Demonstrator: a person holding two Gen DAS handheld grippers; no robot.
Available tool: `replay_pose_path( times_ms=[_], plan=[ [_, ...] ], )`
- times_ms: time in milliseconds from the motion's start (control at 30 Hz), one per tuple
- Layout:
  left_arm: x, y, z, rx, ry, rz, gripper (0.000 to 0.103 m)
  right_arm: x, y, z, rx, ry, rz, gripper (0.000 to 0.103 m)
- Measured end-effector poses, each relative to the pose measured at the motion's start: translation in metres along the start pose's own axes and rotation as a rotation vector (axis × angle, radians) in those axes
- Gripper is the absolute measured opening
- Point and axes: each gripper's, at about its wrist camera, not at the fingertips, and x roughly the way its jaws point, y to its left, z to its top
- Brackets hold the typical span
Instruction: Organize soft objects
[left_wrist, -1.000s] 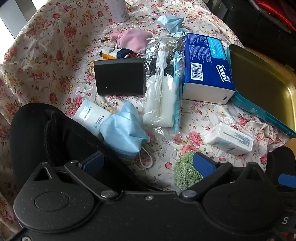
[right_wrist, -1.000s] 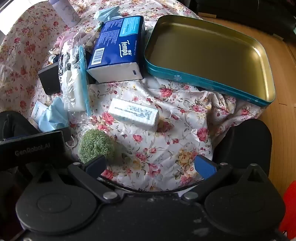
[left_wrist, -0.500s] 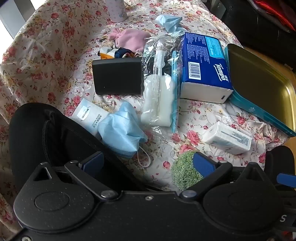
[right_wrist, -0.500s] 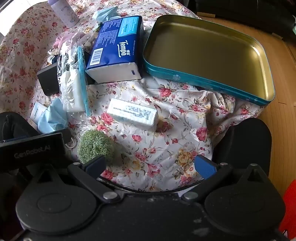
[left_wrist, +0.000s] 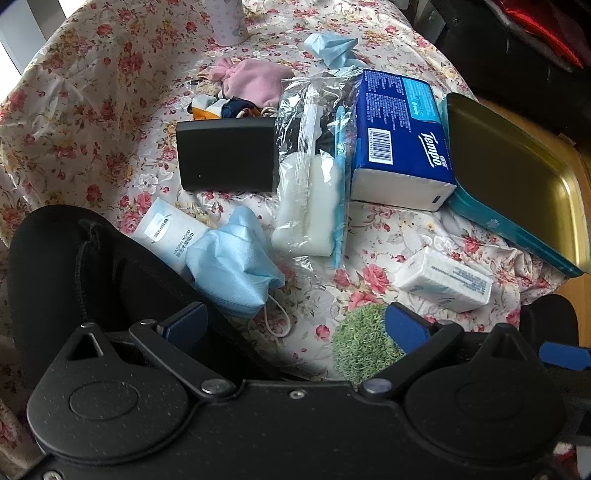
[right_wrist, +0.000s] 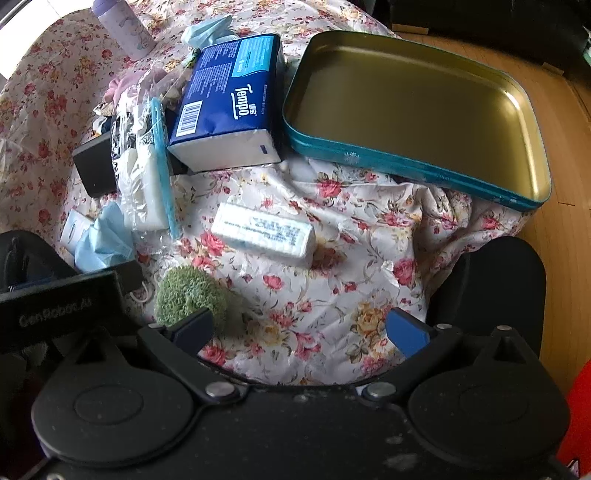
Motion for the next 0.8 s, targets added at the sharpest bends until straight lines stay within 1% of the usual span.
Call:
replay_pose_path(
  times_ms=[133,200,267,300,367,467,533,633,800],
  plan=[
    [0.0,0.007,0.008,-0.012,0.008,-0.01,0.099,0.008,0.005,0.006,-0.028,0.003,-0.014,0.098],
    [-0.001,0.008,0.01,-0.017,0.007,-0.006,0.099,0.015,0.009,0.01,-0.046,0.006,-0.024,0.094],
    [-0.001,0.01,0.011,-0.02,0.004,-0.003,0.099,0.024,0.013,0.015,-0.069,0.007,-0.05,0.085],
    [-0.001,0.01,0.012,-0.02,0.002,-0.003,0.099,0.029,0.014,0.019,-0.077,0.005,-0.069,0.083],
    [-0.001,0.01,0.013,-0.018,0.001,-0.002,0.099,0.036,0.015,0.029,-0.086,0.0,-0.099,0.073],
    [0.0,0.009,0.013,-0.016,0.007,-0.004,0.099,0.04,0.009,0.052,-0.055,-0.037,-0.109,0.072],
    [0.002,0.007,0.013,-0.009,0.014,-0.008,0.099,0.04,0.003,0.065,-0.017,-0.076,-0.124,0.072],
    [0.004,0.004,0.012,0.009,0.024,-0.013,0.099,0.037,-0.007,0.076,0.034,-0.097,-0.099,0.073],
    [0.007,-0.003,0.009,0.031,0.04,-0.01,0.099,0.032,-0.018,0.065,0.076,-0.063,-0.021,0.078]
  ],
)
